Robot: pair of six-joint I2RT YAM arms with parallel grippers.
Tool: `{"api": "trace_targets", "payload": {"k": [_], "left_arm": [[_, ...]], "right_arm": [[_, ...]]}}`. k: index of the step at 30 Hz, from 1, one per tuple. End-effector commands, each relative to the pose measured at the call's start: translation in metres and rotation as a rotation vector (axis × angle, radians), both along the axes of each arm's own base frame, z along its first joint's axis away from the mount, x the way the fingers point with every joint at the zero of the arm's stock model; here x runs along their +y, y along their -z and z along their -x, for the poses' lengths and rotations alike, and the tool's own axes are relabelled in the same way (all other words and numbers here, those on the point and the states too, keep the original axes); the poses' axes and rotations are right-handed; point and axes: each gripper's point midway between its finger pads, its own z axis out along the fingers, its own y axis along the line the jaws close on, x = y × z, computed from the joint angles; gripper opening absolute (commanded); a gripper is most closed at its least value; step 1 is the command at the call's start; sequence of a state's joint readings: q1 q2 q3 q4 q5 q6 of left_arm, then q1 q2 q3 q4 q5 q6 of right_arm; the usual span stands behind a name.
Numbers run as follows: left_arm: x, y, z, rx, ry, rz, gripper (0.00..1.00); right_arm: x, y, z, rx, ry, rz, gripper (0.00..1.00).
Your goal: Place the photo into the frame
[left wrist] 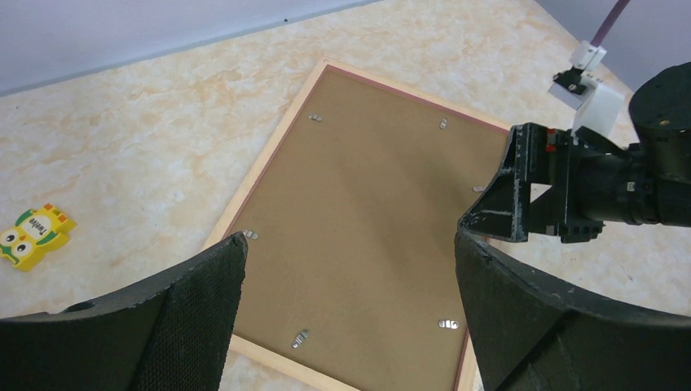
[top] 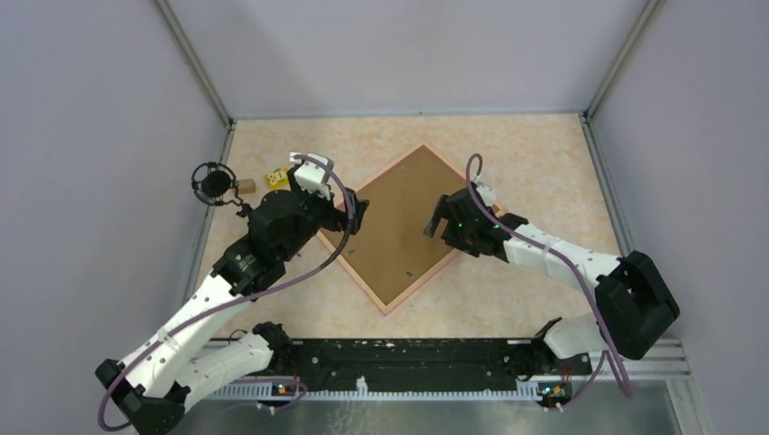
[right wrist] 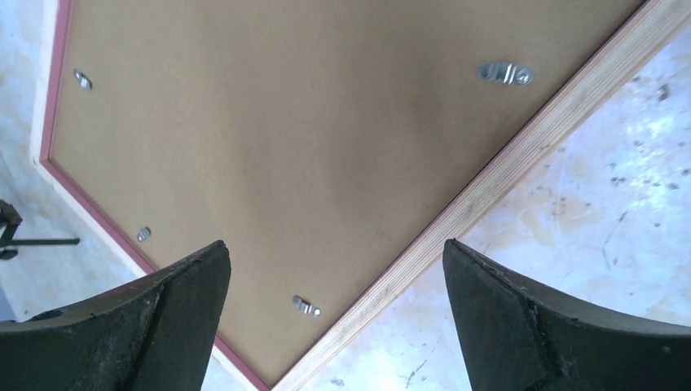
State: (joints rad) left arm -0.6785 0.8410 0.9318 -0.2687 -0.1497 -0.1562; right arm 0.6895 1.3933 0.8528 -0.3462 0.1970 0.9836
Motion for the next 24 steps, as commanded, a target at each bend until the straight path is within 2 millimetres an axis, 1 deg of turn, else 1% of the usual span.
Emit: {"api": "trace_targets", "payload": {"k": [1, 2, 5, 6, 7, 9, 10, 15, 17, 20, 24], "left_arm": [[-0.002, -0.006, -0.004, -0.018, -0.005, 0.025, 0.99], [-0.002, -0.005, -0.005, -0.015, -0.006, 0.022, 0.99], [-0.003, -0.001, -0.007, -0.003, -0.008, 0.012, 0.99], [-0.004, 0.000, -0.007, -0.001, -0.009, 0.010, 0.99], [-0.004, 0.001, -0.008, 0.002, -0.009, 0.008, 0.99], [-0.003, 0.003, -0.009, 0.005, -0.015, 0.004, 0.99], [-0.003, 0.004, -0.009, 0.007, -0.018, 0.001, 0.99], [-0.002, 0.015, -0.016, 0.030, -0.045, -0.036, 0.99], [-0.001, 0.019, -0.019, 0.039, -0.058, -0.047, 0.99], [-0.001, 0.022, -0.020, 0.047, -0.067, -0.053, 0.99], [0.000, 0.027, -0.023, 0.056, -0.077, -0.067, 0.99]], "right_arm": [[-0.019, -0.014, -0.006, -0.085, 0.015, 0.072, 0.99], [-0.028, -0.011, -0.007, -0.083, 0.055, 0.105, 0.99], [-0.067, -0.002, -0.004, -0.058, 0.260, 0.209, 0.99], [-0.074, 0.000, -0.003, -0.054, 0.307, 0.221, 0.99], [-0.077, 0.003, -0.002, -0.050, 0.342, 0.215, 0.99], [-0.075, 0.007, -0.001, -0.045, 0.367, 0.180, 0.99], [-0.070, 0.009, -0.002, -0.044, 0.370, 0.146, 0.98], [-0.057, 0.028, 0.003, -0.009, 0.382, 0.046, 0.89], [-0.056, 0.037, 0.006, 0.013, 0.385, 0.044, 0.86], [-0.054, 0.046, 0.007, 0.025, 0.370, 0.052, 0.75], [-0.054, 0.053, 0.006, 0.023, 0.364, 0.071, 0.71]]}}
